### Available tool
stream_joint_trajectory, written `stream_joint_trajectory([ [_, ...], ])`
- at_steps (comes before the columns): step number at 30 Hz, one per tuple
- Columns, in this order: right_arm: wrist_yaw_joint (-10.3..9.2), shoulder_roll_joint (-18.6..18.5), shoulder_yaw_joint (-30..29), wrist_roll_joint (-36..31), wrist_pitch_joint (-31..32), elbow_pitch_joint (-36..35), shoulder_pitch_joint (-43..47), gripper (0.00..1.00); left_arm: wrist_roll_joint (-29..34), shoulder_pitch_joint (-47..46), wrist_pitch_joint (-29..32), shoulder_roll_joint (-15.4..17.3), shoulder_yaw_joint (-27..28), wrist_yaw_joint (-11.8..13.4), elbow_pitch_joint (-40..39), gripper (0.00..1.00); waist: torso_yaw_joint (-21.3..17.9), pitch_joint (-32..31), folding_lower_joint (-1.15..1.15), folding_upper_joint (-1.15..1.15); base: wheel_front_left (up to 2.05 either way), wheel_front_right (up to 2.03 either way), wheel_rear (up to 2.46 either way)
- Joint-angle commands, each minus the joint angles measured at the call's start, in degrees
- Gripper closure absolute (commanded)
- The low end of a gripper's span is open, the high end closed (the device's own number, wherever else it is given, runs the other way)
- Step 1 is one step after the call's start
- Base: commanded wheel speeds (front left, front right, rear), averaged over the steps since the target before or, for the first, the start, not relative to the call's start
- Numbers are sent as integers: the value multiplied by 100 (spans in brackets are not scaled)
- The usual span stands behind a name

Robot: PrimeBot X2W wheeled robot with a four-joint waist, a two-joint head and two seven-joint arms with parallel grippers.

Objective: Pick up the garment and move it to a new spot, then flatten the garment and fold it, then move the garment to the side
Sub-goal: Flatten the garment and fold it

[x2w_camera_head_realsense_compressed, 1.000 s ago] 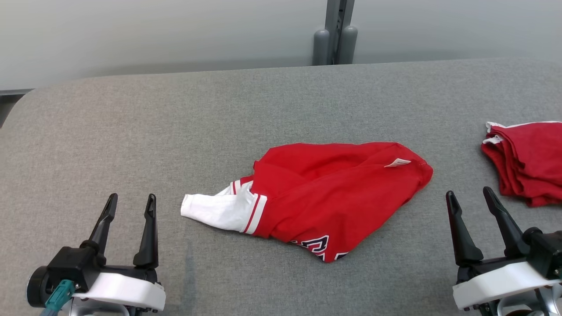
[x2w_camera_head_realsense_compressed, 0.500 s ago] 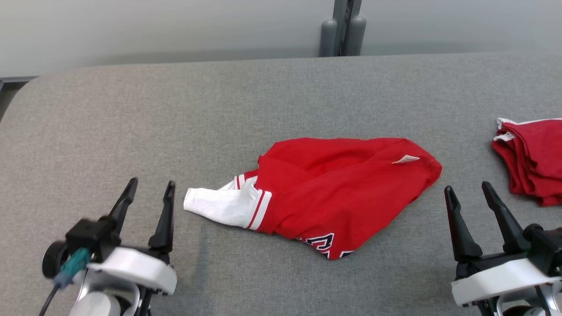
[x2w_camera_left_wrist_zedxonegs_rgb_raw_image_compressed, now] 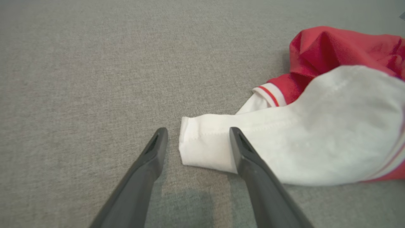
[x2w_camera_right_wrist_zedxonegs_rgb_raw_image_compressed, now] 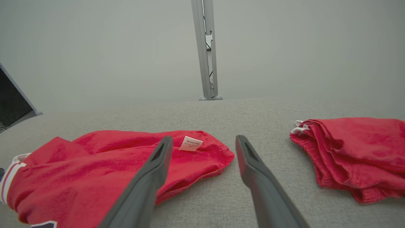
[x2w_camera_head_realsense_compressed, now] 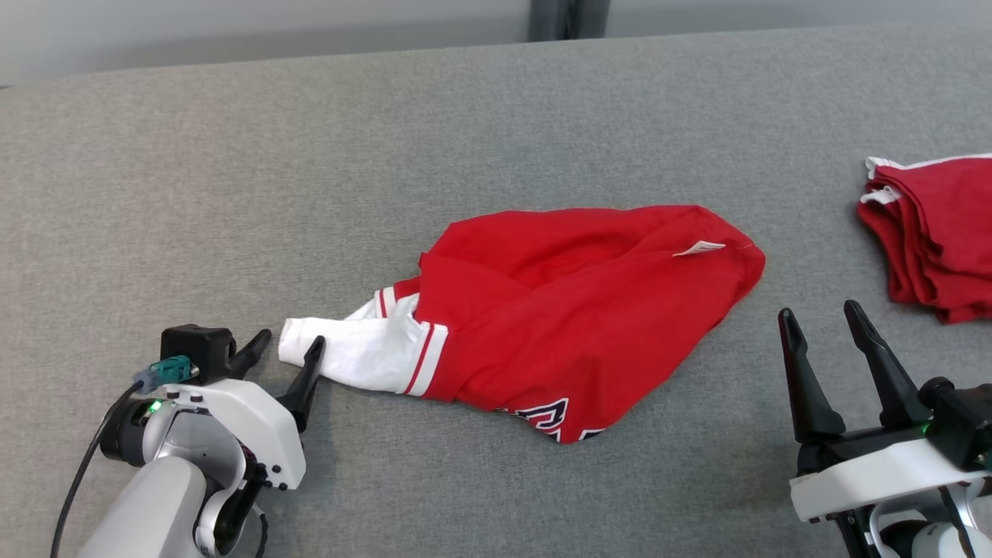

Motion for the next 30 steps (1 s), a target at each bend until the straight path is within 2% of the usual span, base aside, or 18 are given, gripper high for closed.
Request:
stream_joint_trajectory([
  [1,1,-24,-16,16,-53,18,-92,0,-62,-167,24,-18,-4,-80,150,0,-63,61,0,0,0,0,0],
  [2,1,-24,-25,17,-68,34,-95,0,-78,-201,39,-23,-22,-113,251,15,-74,74,0,0,0,0,0],
  [3,1,-24,-40,16,-69,51,-101,0,-80,-241,30,-29,-26,-139,329,68,-83,85,0,0,0,0,0],
  [4,1,-24,-40,16,-69,51,-101,0,-80,-241,30,-29,-26,-139,329,68,-83,85,0,0,0,0,0],
  [5,1,-23,-56,21,-66,67,-110,0,-89,-268,8,-42,-35,-168,395,100,-89,93,0,0,0,0,0],
  [12,1,-23,-338,63,-145,232,-182,0,-31,-418,-223,-74,-94,-260,602,100,-39,116,0,0,0,0,0],
  [20,1,-93,-881,-23,-132,885,-452,0,17,-658,-430,-195,-185,-322,672,100,258,250,0,0,0,0,0],
  [24,1,-238,-822,88,-133,1275,-829,0,41,-813,-507,-245,-225,-336,677,100,384,418,0,0,0,0,0],
  [30,1,-623,-401,251,19,2170,-1639,0,78,-1039,-611,-328,-290,-384,711,100,515,676,0,0,0,0,0],
])
